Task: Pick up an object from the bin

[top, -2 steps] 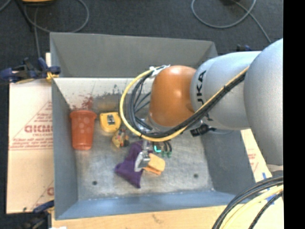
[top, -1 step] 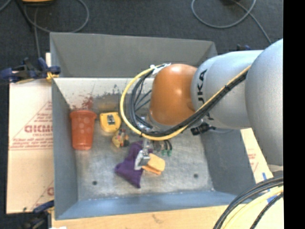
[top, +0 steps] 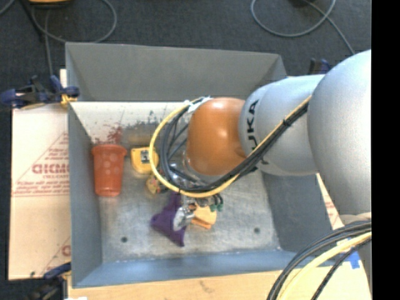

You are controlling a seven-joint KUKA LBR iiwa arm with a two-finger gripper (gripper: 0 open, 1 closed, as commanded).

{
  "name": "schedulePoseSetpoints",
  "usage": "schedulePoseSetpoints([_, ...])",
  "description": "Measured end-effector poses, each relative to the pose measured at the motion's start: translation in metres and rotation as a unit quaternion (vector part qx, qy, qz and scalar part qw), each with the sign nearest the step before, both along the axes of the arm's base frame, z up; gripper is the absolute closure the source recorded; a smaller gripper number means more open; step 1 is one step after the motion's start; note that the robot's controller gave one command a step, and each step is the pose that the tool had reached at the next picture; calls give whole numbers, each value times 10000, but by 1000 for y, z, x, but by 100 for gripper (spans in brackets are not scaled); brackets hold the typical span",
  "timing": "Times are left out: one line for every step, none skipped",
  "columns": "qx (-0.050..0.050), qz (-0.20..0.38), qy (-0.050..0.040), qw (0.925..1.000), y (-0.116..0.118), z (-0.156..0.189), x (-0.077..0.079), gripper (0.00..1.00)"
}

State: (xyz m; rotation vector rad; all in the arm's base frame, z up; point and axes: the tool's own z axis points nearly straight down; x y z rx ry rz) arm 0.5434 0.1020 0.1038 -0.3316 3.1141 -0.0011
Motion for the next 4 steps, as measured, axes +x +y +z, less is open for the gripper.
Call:
schedulePoseSetpoints([4, 729, 49, 9973, 5, -16, 8, 0])
schedulePoseSetpoints([5, -834, 62, 9965, 5, -6, 4, 0])
schedulePoseSetpoints([-6, 921, 39, 9957, 1, -19, 3, 0])
schedulePoseSetpoints([-8, 51, 67, 10000, -5, -23, 4, 100])
